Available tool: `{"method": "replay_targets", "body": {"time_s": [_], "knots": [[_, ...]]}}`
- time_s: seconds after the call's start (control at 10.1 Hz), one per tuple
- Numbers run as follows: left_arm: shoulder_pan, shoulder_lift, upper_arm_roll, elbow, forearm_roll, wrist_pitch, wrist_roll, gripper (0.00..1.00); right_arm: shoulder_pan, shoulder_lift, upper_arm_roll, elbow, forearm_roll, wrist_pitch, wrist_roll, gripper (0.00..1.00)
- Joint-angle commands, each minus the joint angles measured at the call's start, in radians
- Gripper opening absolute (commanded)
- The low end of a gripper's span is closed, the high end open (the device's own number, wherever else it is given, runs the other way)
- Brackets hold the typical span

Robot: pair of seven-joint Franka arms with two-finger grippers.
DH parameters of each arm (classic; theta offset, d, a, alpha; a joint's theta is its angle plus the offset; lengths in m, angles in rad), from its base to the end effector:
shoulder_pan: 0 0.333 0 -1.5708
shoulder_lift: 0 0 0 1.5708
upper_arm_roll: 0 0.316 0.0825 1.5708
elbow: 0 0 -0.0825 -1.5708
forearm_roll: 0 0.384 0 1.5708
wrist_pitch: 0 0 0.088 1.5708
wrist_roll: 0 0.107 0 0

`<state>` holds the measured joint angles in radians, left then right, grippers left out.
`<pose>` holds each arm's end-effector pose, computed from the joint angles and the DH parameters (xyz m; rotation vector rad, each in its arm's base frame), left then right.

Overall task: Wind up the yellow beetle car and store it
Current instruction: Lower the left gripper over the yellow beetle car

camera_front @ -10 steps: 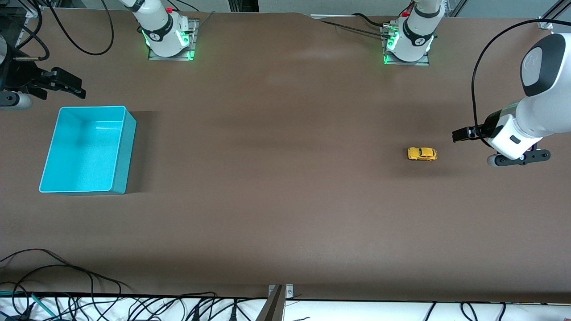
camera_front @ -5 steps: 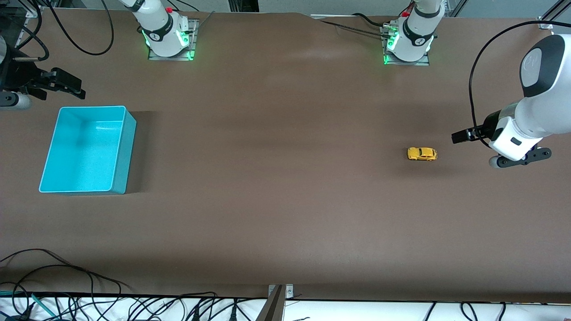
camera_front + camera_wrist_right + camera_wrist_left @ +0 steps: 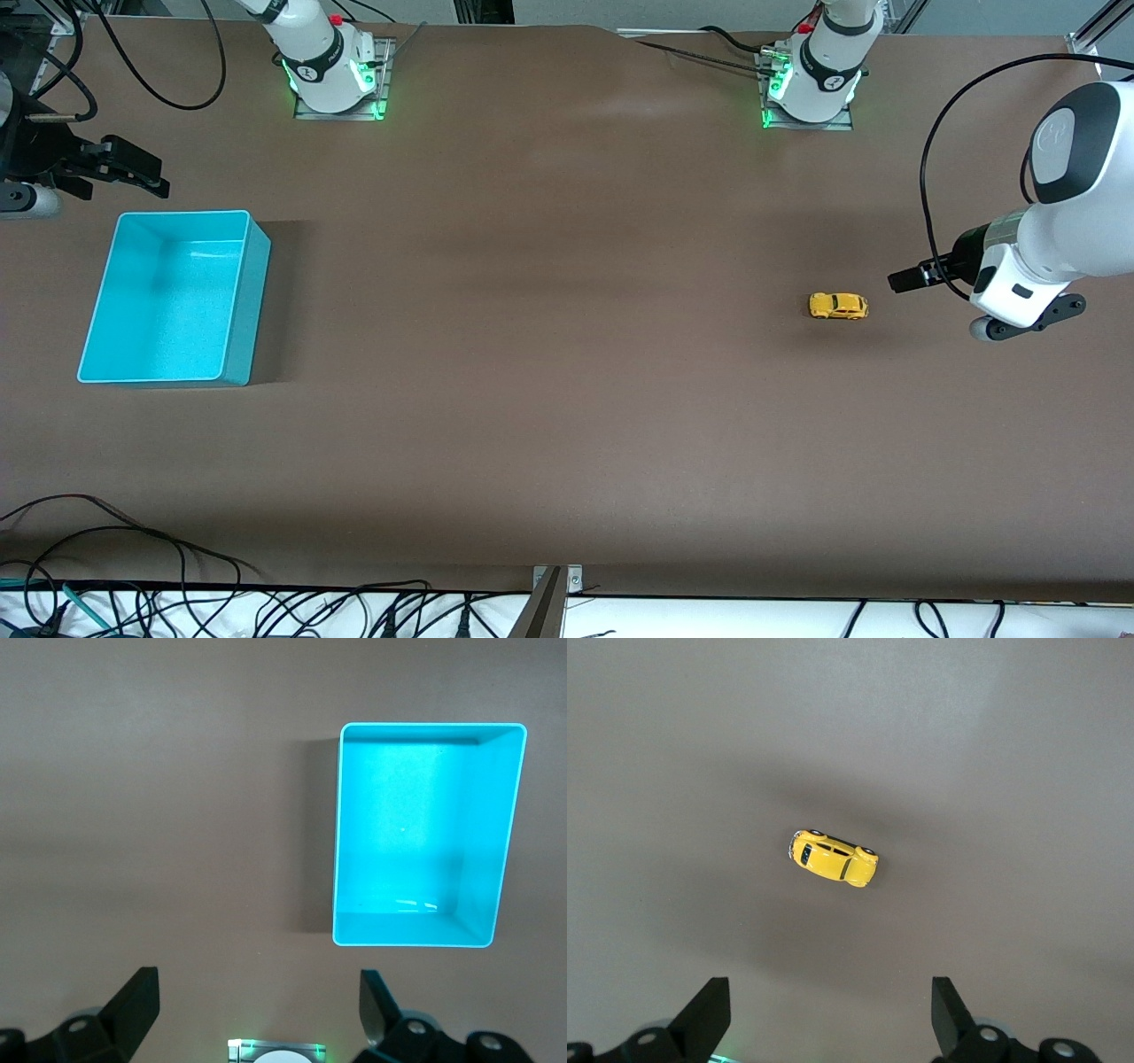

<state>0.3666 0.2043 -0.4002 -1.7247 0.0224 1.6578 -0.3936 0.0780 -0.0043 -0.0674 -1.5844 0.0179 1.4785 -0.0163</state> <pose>0.5879 -0.0038 0.4504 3.0643 0.5458 -0.4090 0.5425 0.0077 0.6129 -3.1188 -0.0431 0.1585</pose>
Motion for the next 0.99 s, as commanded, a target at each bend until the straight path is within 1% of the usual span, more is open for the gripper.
{"method": "replay_targets", "body": {"time_s": [0.0,0.2,0.3,0.4,0.69,0.89], "knots": [[0.003,0.006,0.001,0.007,-0.021,-0.013,-0.074,1.0,0.002,0.003,-0.003,0.012,0.005,-0.003,-0.016,1.0],[0.005,0.036,0.003,-0.006,-0.015,-0.007,-0.224,1.0,0.002,0.003,-0.003,0.012,0.005,-0.001,-0.016,1.0],[0.005,0.05,0.003,-0.007,-0.01,0.012,-0.326,1.0,0.002,0.004,-0.003,0.012,0.007,-0.001,-0.014,1.0],[0.005,0.053,0.003,-0.028,-0.009,0.052,-0.426,1.0,0.002,0.006,-0.003,0.012,0.005,0.0,-0.014,1.0],[0.021,0.043,0.003,-0.145,-0.007,0.175,-0.681,1.0,0.003,0.007,-0.003,0.012,0.007,0.0,-0.014,1.0],[0.026,0.032,0.003,-0.243,-0.007,0.265,-0.845,1.0,0.003,0.007,-0.003,0.012,0.008,0.002,-0.014,1.0]]}}
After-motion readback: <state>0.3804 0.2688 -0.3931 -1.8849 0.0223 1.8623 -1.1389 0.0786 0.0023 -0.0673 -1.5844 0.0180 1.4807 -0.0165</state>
